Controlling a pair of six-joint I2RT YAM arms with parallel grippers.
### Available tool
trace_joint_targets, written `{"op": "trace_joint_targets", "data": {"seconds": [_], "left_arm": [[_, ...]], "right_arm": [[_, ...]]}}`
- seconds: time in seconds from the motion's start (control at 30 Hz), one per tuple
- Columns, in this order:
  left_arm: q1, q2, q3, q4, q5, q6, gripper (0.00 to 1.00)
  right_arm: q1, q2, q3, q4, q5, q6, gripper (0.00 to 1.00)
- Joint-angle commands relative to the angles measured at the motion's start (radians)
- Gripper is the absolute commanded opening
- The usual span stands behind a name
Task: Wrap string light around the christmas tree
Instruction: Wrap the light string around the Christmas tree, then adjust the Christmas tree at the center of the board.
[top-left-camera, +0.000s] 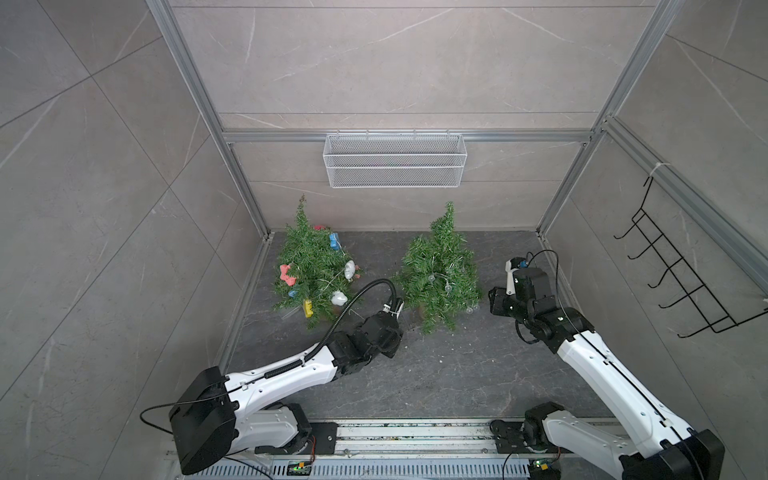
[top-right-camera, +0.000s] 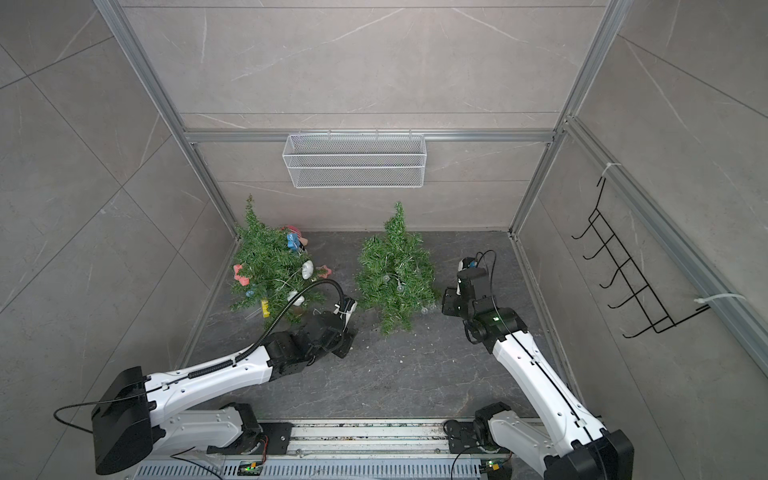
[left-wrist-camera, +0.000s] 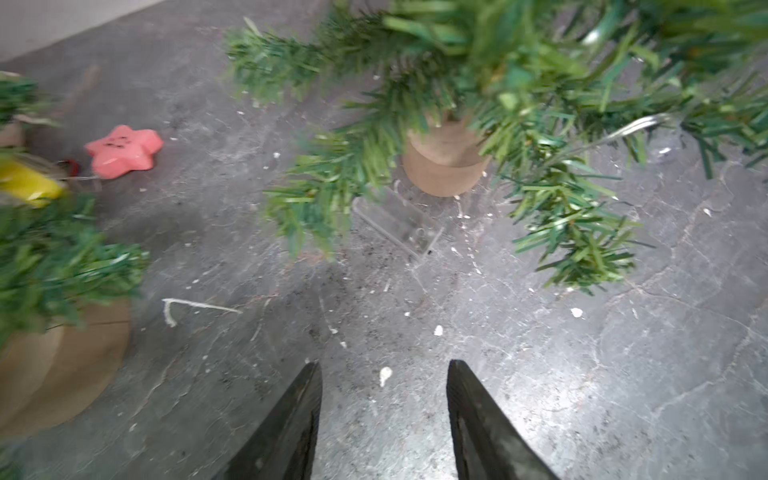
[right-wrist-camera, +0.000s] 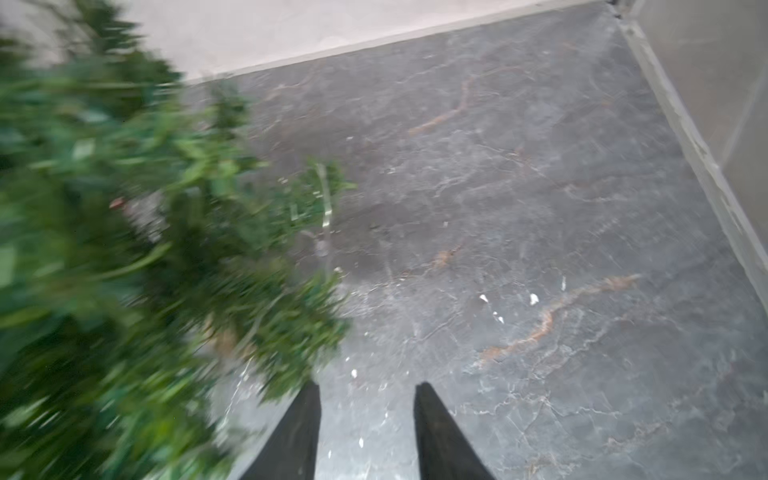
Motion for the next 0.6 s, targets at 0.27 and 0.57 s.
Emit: {"op": "trace_joint_targets", "data": {"seconds": [0.27,0.57], "left_arm": [[0.023,-0.185,-0.182,-0.160,-0.176,-0.503,0.52],[0.313,-0.350,-0.176,-0.457,-0.140,-0.678,0.51]], "right_arm": [[-0.006,0.113,-0.058,0.250,0.080,0.079,0.42],[-0.026,0.130,-0.064,0.272,0.063,0.067,0.44]]}}
